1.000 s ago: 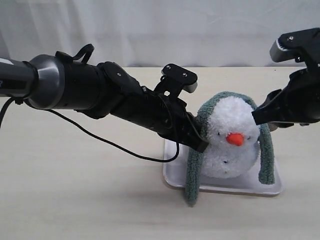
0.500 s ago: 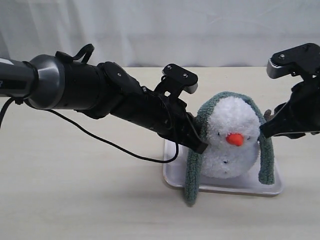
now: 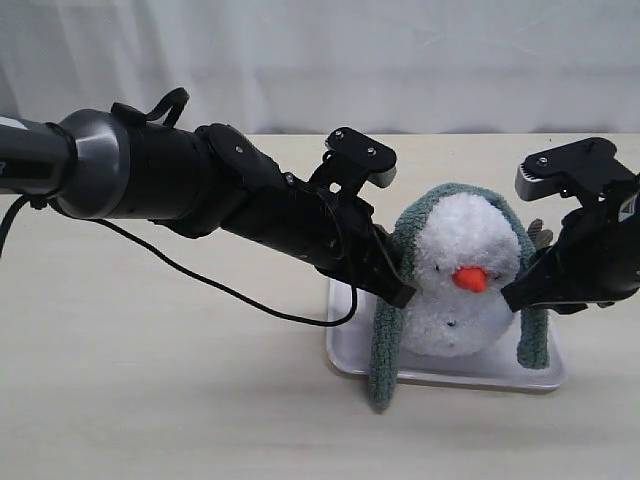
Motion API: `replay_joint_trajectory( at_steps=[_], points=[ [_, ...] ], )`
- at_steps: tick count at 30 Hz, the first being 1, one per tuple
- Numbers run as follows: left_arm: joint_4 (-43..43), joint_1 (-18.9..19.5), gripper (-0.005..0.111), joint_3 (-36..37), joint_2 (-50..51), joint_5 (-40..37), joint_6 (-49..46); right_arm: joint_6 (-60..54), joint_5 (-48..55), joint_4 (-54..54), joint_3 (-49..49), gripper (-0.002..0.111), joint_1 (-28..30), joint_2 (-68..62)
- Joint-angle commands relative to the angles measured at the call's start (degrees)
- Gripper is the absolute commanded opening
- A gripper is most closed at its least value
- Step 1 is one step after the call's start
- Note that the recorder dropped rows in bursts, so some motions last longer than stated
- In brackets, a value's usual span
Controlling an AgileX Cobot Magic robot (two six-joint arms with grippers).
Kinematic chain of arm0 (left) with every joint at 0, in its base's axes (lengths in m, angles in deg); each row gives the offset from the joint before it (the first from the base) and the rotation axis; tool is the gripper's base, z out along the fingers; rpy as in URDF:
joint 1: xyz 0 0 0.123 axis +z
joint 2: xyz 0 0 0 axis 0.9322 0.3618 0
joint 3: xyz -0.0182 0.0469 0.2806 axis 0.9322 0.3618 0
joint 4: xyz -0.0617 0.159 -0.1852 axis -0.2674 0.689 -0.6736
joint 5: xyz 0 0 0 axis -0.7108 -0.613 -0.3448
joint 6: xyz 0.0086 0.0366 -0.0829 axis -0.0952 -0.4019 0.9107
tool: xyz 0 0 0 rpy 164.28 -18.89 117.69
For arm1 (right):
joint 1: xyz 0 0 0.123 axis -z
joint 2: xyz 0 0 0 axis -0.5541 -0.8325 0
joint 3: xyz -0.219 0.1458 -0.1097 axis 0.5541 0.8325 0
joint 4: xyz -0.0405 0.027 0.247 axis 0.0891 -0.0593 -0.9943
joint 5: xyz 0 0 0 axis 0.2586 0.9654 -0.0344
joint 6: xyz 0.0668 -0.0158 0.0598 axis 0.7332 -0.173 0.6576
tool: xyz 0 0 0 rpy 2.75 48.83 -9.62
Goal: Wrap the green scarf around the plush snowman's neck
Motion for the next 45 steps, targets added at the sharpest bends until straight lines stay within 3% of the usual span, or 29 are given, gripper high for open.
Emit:
replay_joint_trajectory(
  at_steps=[1,3,7,12,19,23,25,34,38,45],
  points=[
    [0.2,-0.1,0.000,0.0,0.0,-0.1,-0.2,-1.3,-3.7,-0.4,0.3,0.037,0.3,-1.7],
    [0.0,-0.1,0.000,0.0,0.0,-0.1,-0.2,-1.5,-4.1,0.0,0.3,0.031,0.3,-2.4],
    [0.0,-0.1,0.000,0.0,0.0,-0.1,-0.2,-1.5,-2.4,2.3,-0.4,0.004,0.3,-2.6],
    [-0.2,-0.1,0.000,0.0,0.0,-0.2,-0.2,-6.5,-1.6,-2.6,-1.4,0.004,0.1,1.8],
    [-0.3,-0.1,0.000,0.0,0.0,-1.5,-0.2,-5.8,-5.0,-0.9,-6.8,0.004,0.3,5.4],
    [-0.5,-0.1,0.000,0.0,0.0,-1.3,-0.2,8.9,-0.3,13.1,-9.2,0.004,0.3,0.9],
    [-0.8,-0.1,0.000,0.0,0.0,-1.3,-0.2,10.9,1.9,14.7,-9.4,0.004,0.3,-0.2],
    [-0.8,-0.1,0.000,0.0,0.0,-0.3,-0.2,9.3,14.4,9.4,-14.2,0.004,0.3,-4.7],
    [-0.7,-0.1,0.000,0.0,0.0,-0.9,-0.2,4.2,15.1,3.9,-14.7,0.004,0.1,-7.8],
    [-0.7,-0.1,0.000,0.0,0.0,-1.3,-0.2,4.1,12.9,3.6,-18.8,0.004,0.1,-8.3]
  ],
)
